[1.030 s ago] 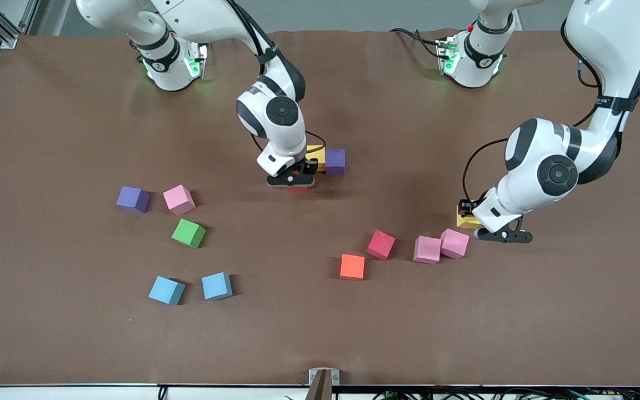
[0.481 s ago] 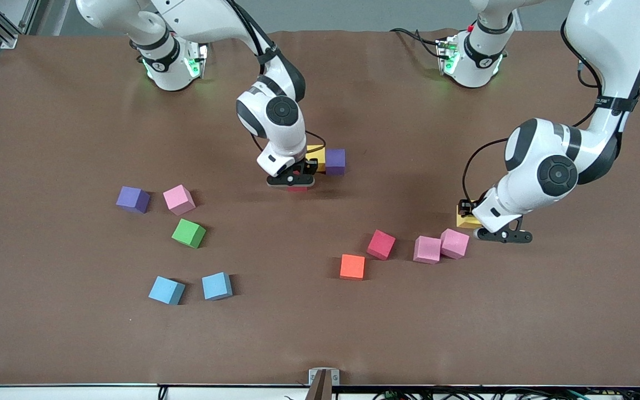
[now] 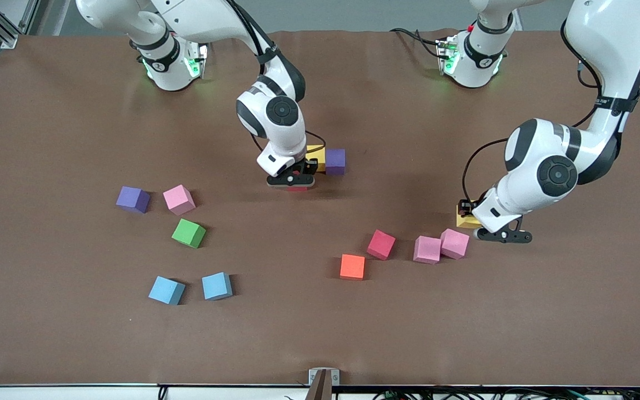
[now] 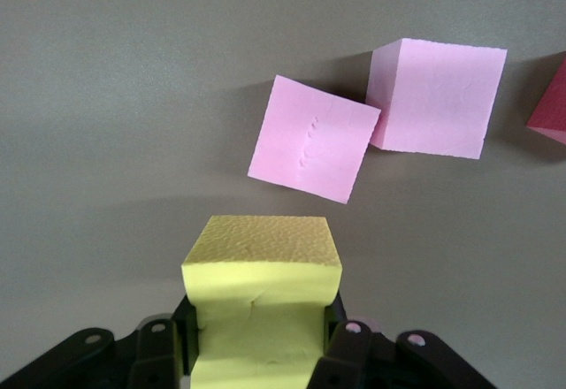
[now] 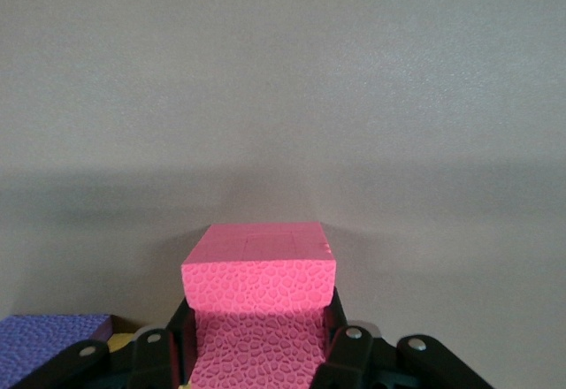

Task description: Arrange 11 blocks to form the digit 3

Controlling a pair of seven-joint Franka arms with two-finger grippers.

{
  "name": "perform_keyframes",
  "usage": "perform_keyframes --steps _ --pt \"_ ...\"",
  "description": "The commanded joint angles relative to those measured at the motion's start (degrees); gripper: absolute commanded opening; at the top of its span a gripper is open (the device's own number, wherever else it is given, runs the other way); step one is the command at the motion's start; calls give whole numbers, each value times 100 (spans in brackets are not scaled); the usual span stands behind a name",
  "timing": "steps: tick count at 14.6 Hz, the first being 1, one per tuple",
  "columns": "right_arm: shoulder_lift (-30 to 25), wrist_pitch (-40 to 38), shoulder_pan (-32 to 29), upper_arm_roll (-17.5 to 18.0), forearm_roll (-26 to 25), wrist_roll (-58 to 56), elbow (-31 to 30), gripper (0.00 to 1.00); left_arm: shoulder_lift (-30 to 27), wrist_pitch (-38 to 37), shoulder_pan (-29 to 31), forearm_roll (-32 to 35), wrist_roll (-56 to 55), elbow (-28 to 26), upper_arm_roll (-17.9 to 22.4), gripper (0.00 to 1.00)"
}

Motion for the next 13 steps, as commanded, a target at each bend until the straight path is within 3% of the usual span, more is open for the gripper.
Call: perform_keyframes --steps 1,3,4,5,13 --pt "-89 7 34 -26 -22 -42 -185 8 60 -61 32 -71 134 73 -16 34" --pt "-89 7 34 -26 -22 -41 -176 11 60 -61 32 -71 134 73 -16 34" --pt "-98 -19 8 -26 -13 -7 -142 28 60 -61 32 -71 134 73 -16 34" --pt "-98 -97 -19 -35 -13 -15 -132 99 68 -61 32 -71 134 100 -7 34" --pt "-107 -467 -28 -44 -13 -68 70 100 77 -61 32 -71 125 117 -16 34"
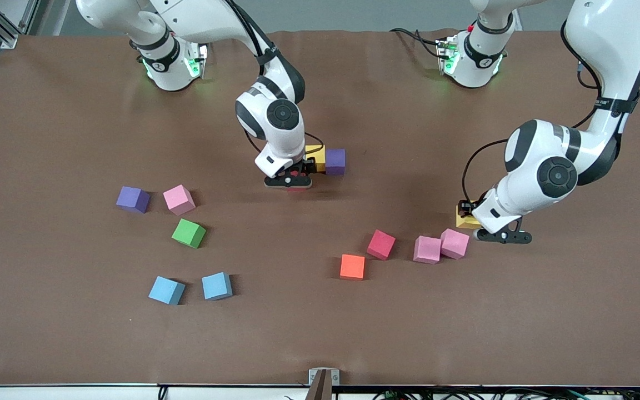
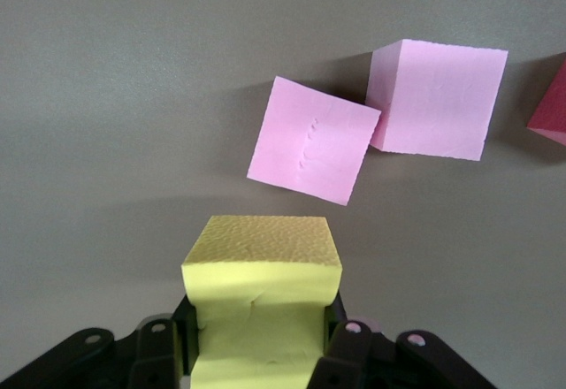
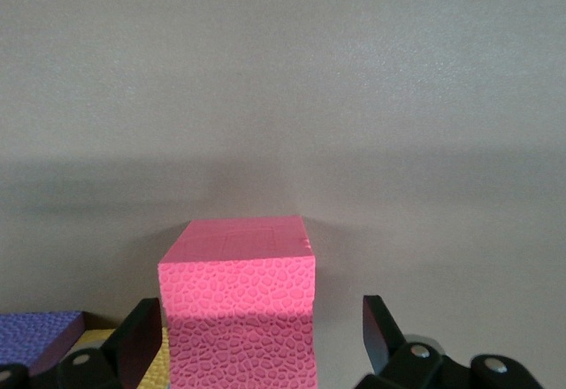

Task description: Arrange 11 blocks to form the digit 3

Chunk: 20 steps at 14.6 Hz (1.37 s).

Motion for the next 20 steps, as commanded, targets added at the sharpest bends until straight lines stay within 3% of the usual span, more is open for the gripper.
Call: perform_keyframes --steps 1,6,12,15,20 --pt "-108 -97 -24 6 -13 -43 6 100 50 -61 31 -71 125 96 -17 34" --pt "-300 -614 -225 15 48 -271 322 100 50 -61 31 -71 125 96 -17 34" --pt "-994 -940 -1006 -3 382 -158 323 100 -170 -70 32 -80 38 105 -17 34" --pt "-1206 -1527 -1438 -20 304 -245 428 100 -170 -79 23 -80 -216 202 -17 34" --pt "-1259 -2513 -2175 -20 312 -342 1104 100 -170 -114 31 -71 -297 202 1 34"
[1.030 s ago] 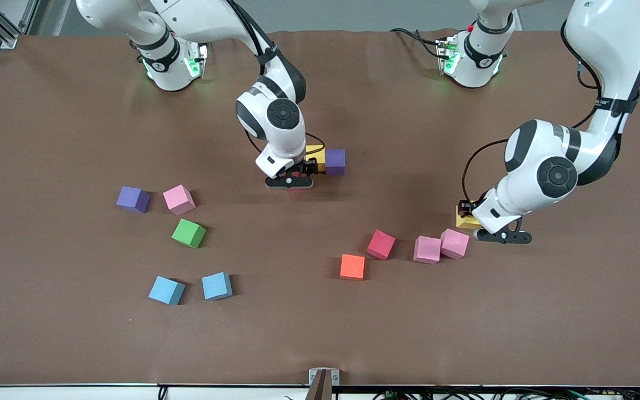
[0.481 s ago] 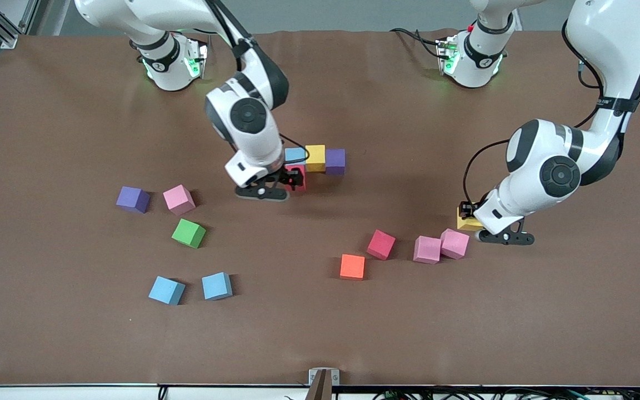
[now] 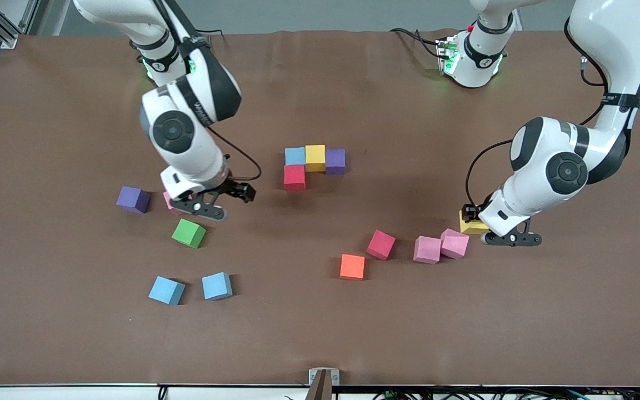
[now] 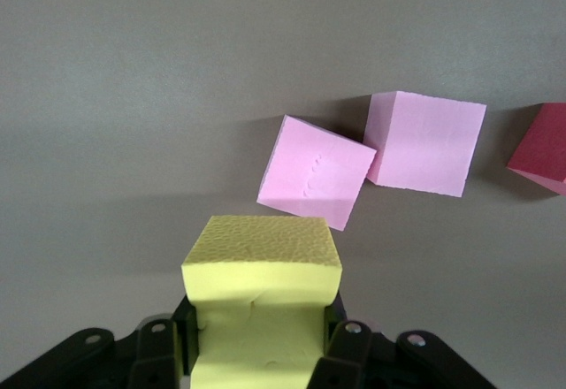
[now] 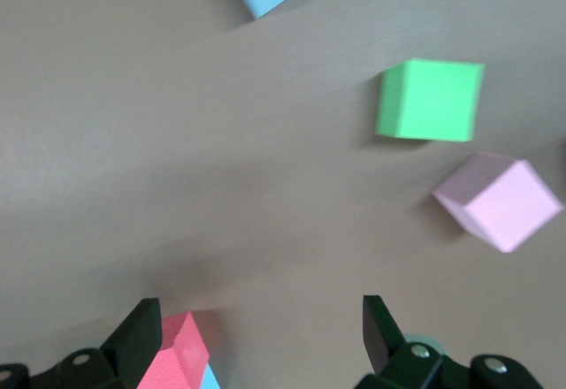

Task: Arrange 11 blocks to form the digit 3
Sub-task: 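Open the right gripper off the red cube and move toward green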

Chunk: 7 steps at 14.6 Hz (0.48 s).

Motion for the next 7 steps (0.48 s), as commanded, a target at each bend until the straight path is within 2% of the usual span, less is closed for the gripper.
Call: perform_keyframes --steps 1,4,7 --pt "-57 -362 -365 90 43 -29 273 100 -87 -106 18 -71 -124 33 -6 34" --pt "-4 -213 -489 82 8 -81 457 100 -87 -106 18 -71 -204 235 -6 34" --pt "277 -221 -734 55 -27 -55 687 100 -192 -150 97 -80 -221 315 -6 34"
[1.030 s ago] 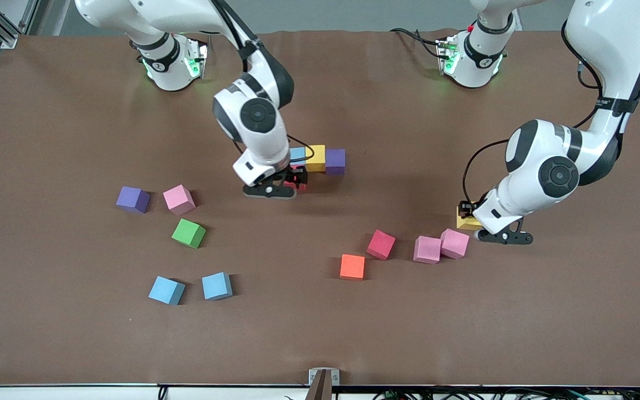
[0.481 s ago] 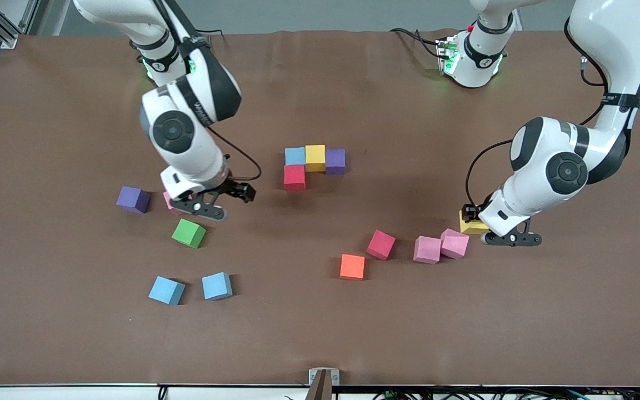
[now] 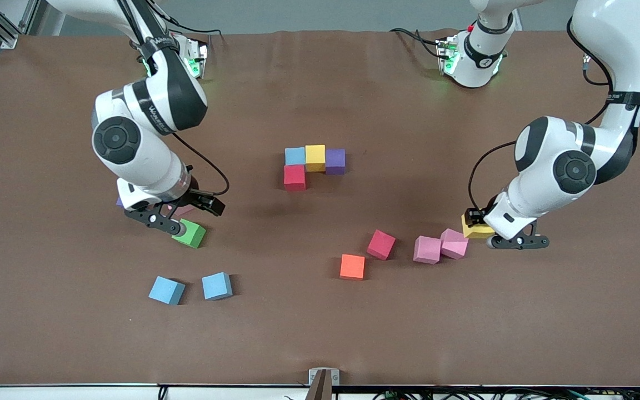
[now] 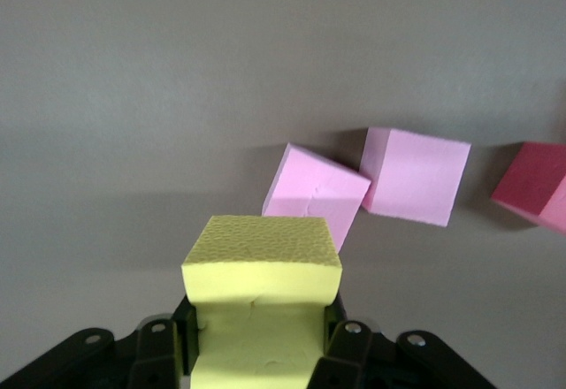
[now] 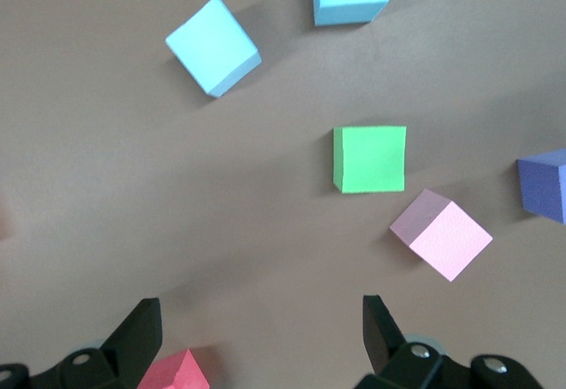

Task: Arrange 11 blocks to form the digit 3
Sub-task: 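Lower the right gripper over the green cube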

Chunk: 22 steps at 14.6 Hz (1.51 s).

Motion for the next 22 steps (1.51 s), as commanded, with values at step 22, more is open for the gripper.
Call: perform_keyframes --steps 22 --pt "685 2405 -836 91 -488 -153 -1451 100 631 -562 -86 166 -657 965 -19 39"
